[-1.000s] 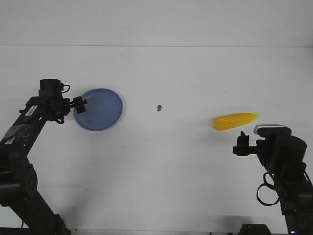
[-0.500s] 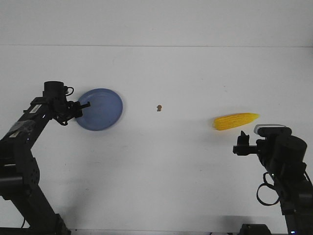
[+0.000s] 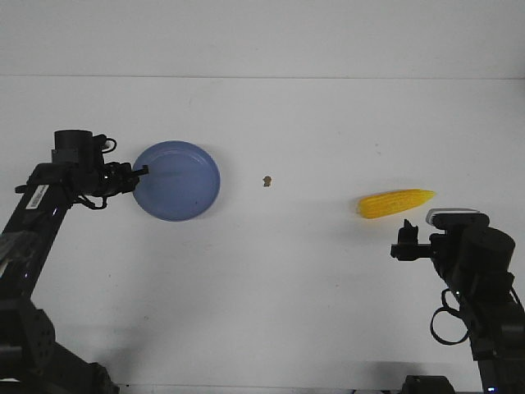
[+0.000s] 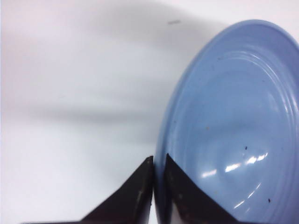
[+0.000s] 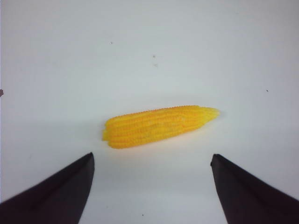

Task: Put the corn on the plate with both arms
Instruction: 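Grip the plate rim and drag it toward the table center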

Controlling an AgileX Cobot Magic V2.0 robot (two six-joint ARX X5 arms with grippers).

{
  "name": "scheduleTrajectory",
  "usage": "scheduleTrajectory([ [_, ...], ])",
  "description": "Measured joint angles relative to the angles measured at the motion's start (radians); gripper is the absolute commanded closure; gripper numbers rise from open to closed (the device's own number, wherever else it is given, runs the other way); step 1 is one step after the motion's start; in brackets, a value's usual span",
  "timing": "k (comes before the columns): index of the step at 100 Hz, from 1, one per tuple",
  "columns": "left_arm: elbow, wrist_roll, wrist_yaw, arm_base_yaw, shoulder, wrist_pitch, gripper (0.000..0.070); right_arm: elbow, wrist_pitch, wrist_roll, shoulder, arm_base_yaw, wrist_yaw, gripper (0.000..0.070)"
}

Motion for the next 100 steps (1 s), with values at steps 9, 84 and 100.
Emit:
scheduleTrajectory([
  [9,-0.011,0.021,0.044,-0.035,-0.056,-0.024,0.0693,0.0,0.0,0.0,0.0,0.0,0.0,0.017],
  [84,-0.424,0.047,0.156,-0.483,-0.153,0.132,0.0692,0.0,0.0,0.0,0.0,0.0,-0.002,0.0171],
  [100,-0.43,0.046,0.156,-0.496,-0.153,0.135,0.0689,0.0,0.0,0.0,0.0,0.0,-0.002,0.017],
])
